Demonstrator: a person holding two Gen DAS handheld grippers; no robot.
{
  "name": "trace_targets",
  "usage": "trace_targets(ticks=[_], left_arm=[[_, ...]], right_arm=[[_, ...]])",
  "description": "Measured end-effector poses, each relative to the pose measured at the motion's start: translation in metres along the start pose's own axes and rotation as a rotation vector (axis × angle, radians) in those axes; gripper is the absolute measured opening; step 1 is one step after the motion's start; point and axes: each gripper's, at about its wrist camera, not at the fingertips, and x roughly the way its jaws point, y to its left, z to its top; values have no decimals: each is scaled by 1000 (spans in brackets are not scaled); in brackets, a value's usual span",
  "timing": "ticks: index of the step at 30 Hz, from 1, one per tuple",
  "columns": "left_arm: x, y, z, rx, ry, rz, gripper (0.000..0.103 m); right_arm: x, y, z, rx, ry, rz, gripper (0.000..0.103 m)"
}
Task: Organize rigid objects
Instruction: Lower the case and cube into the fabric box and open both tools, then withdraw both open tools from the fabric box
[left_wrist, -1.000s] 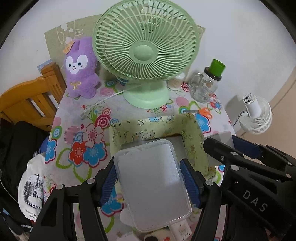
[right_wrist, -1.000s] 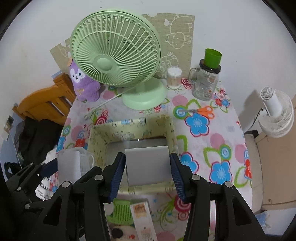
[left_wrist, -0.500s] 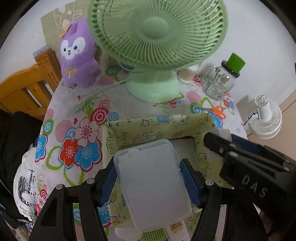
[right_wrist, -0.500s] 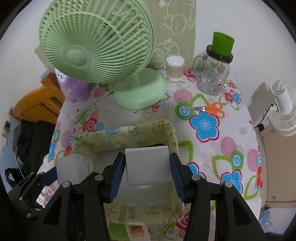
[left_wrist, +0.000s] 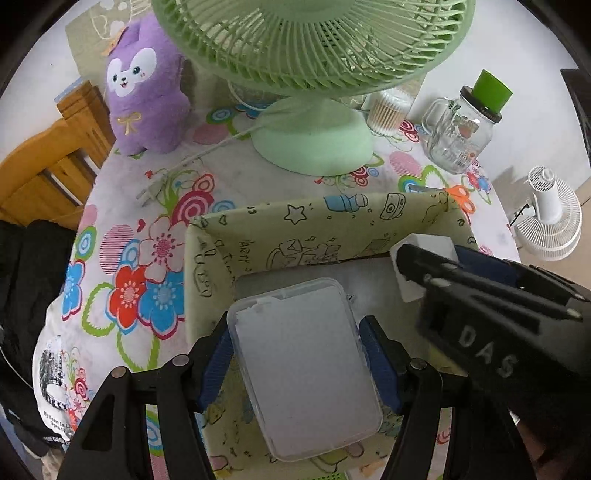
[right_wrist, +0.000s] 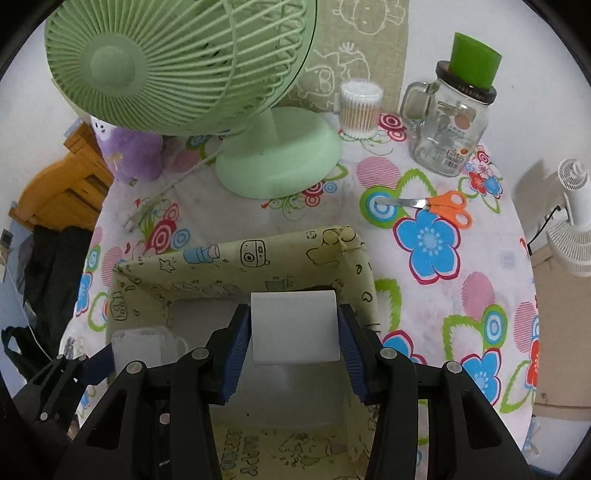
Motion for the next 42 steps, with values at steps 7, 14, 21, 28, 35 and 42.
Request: trace_targets(ticks=[7, 14, 21, 28, 35, 42], left_arm=[[11, 1, 3, -3, 16, 2, 73], [6, -8, 3, 43, -7, 16, 88], [-5, -5, 2, 46, -13, 24, 94], [-21, -8, -6, 64, -27, 31, 97], [-38, -12, -15, 80, -40, 12, 97], [-61, -15, -30, 96, -61, 5, 97]], right_arm=[[9, 1, 3, 3, -1, 12, 50], [16, 3, 2, -7, 10, 33, 58], [7, 9, -7, -34, 7, 43, 73], [-11, 12, -19, -26, -10, 35, 84], [-31, 10, -32, -1, -29, 25, 84], [-55, 11, -47, 13, -54, 17, 84]])
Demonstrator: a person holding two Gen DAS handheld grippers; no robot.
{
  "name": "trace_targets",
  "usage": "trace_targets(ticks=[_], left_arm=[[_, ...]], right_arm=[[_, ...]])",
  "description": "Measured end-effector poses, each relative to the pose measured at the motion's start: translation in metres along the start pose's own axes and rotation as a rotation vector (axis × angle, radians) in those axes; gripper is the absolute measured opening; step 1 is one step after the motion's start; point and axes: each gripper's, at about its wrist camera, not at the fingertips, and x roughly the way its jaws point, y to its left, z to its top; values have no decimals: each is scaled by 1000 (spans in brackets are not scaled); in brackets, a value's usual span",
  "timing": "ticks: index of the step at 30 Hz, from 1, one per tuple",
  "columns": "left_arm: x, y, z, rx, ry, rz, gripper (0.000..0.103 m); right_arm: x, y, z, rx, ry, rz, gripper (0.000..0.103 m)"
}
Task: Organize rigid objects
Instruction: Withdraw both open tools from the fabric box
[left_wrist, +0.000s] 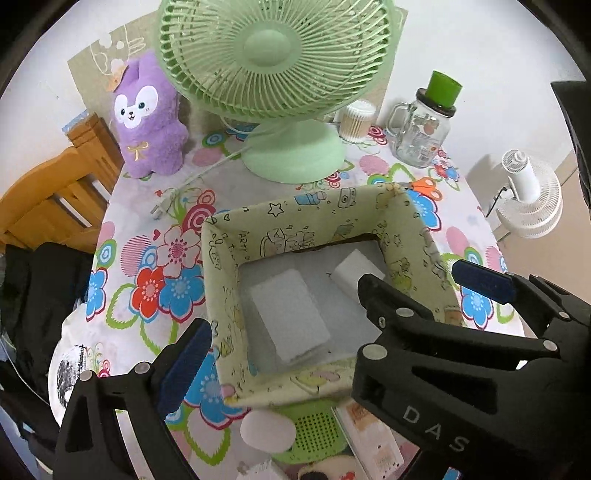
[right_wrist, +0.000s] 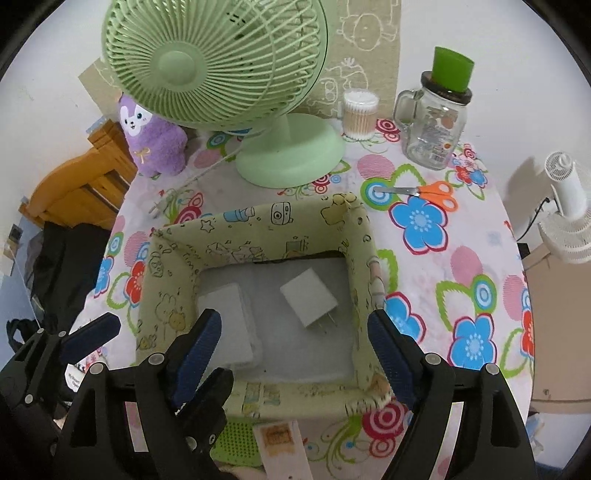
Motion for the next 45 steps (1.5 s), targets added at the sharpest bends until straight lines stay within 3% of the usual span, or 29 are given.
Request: trace_targets(ticks=[22, 45], left_arm=[[-61, -3, -35, 58, -75, 5, 97], [-80, -3, -71, 119, -93, -27, 98]], right_arm=[[-68, 15, -41, -8, -90, -13, 84], [-89, 25, -80, -18, -110, -26, 84]])
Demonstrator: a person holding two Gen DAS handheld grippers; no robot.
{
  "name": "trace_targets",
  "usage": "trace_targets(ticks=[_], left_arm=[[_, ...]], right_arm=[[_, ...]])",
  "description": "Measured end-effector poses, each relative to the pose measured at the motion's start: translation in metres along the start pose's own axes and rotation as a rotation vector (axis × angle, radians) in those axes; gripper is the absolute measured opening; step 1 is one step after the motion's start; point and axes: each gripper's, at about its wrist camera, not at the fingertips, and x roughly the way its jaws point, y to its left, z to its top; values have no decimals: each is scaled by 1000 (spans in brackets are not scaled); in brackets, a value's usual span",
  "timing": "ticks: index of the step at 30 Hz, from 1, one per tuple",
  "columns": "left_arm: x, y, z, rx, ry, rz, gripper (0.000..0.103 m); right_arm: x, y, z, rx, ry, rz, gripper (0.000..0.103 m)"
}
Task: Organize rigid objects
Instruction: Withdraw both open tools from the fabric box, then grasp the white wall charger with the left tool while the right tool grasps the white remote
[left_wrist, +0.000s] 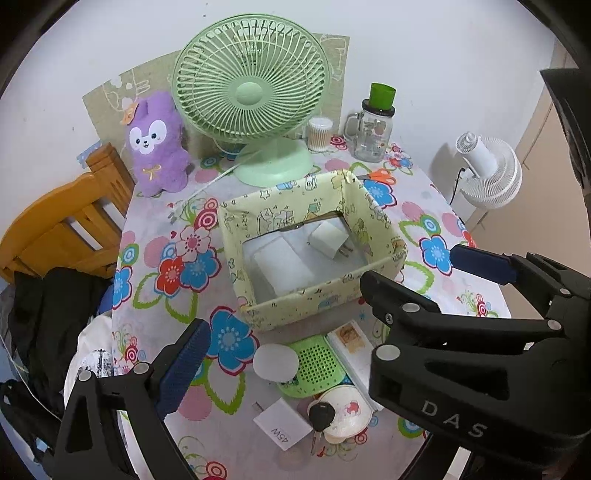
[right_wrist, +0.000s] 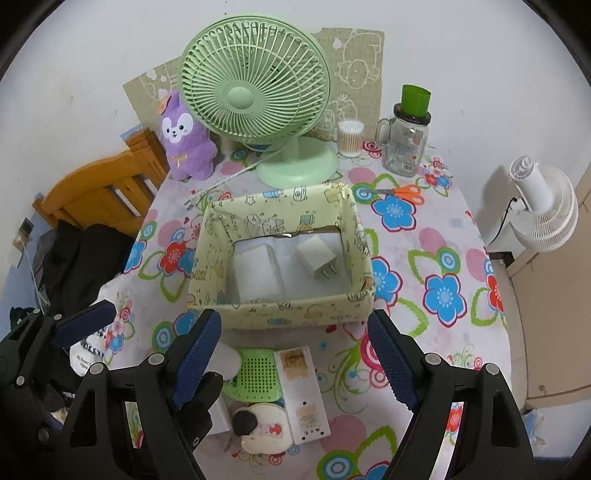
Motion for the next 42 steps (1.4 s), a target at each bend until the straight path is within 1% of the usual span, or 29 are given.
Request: trace_targets(ticks=[7, 10, 12, 19, 27, 42], left_arm=[[8, 8, -14, -25, 31, -8, 98], [13, 15, -20, -55, 50, -44, 98], [16, 19, -25, -70, 57, -54, 98], [31, 34, -42, -110, 91, -46, 98], [47, 43, -59, -136, 130, -38, 98], [82, 46, -86, -174, 213, -33, 98]], right_arm=[[5, 2, -15, 1, 21, 5, 84], [8, 3, -20, 3, 33, 12, 84], [10, 3, -25, 4, 39, 22, 84], [19, 3, -41, 3, 52, 33, 84], [35, 1, -55, -2, 76, 26, 84], [67, -2, -79, -17, 135, 0, 84]])
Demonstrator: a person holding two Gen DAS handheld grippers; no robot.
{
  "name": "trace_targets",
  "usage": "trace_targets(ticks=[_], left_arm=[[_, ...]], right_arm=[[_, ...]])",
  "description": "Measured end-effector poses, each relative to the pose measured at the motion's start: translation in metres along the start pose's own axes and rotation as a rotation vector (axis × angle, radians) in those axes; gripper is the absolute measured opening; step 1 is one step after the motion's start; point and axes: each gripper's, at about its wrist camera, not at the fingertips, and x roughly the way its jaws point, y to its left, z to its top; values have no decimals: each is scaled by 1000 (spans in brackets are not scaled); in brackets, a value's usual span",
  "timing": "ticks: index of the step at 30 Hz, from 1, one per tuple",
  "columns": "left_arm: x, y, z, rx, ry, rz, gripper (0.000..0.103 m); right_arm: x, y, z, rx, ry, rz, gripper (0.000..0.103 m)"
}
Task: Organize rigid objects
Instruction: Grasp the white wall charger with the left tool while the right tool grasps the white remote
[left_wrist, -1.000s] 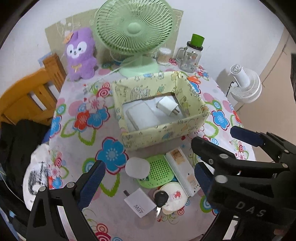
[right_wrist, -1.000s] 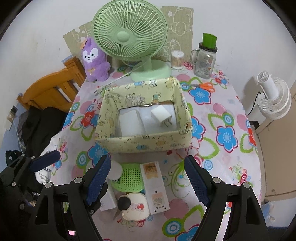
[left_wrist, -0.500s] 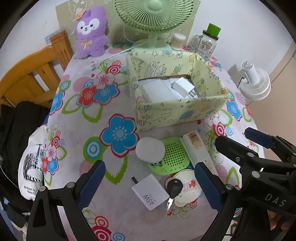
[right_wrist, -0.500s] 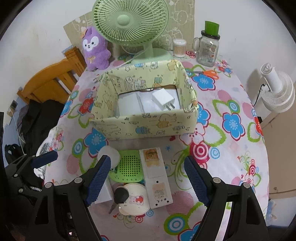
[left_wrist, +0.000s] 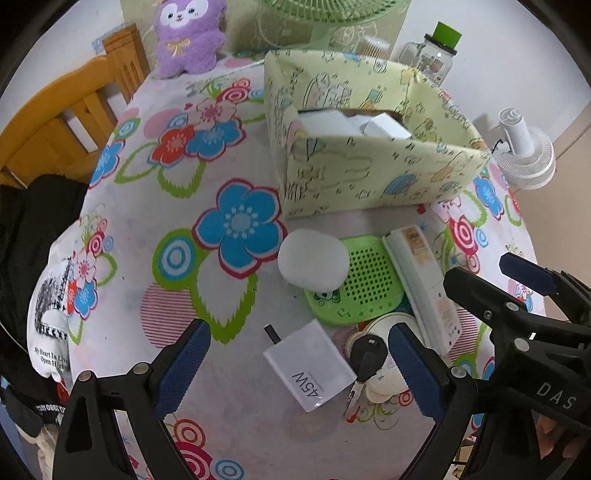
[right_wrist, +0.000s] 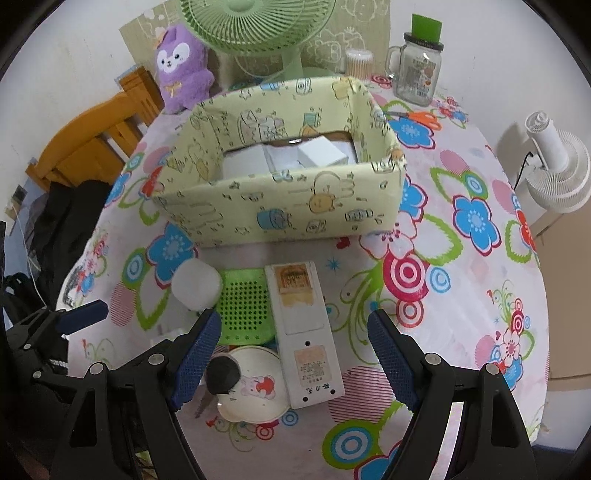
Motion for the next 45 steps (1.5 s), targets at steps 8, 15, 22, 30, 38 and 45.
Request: trace_targets(ticks=[8, 15, 22, 30, 38, 45], left_arm=[[16, 5, -6, -19, 32, 12, 98], [27, 8, -12, -41, 51, 29, 98], [33, 7, -17, -50, 72, 32, 88], [38, 7, -29, -74, 79, -16, 63], [39, -8, -36, -30, 69, 19, 59], [42, -18, -30, 12, 48, 15, 55]], right_arm=[[17, -2, -8, -2, 30, -13, 84], [31, -2, -13, -6, 53, -19, 84], [43, -1, -15, -19, 78, -23, 84], [52, 0, -14, -25, 95, -23, 84], [61, -1, -15, -34, 114, -28, 84], [70, -4, -14, -29, 136, -31, 84]])
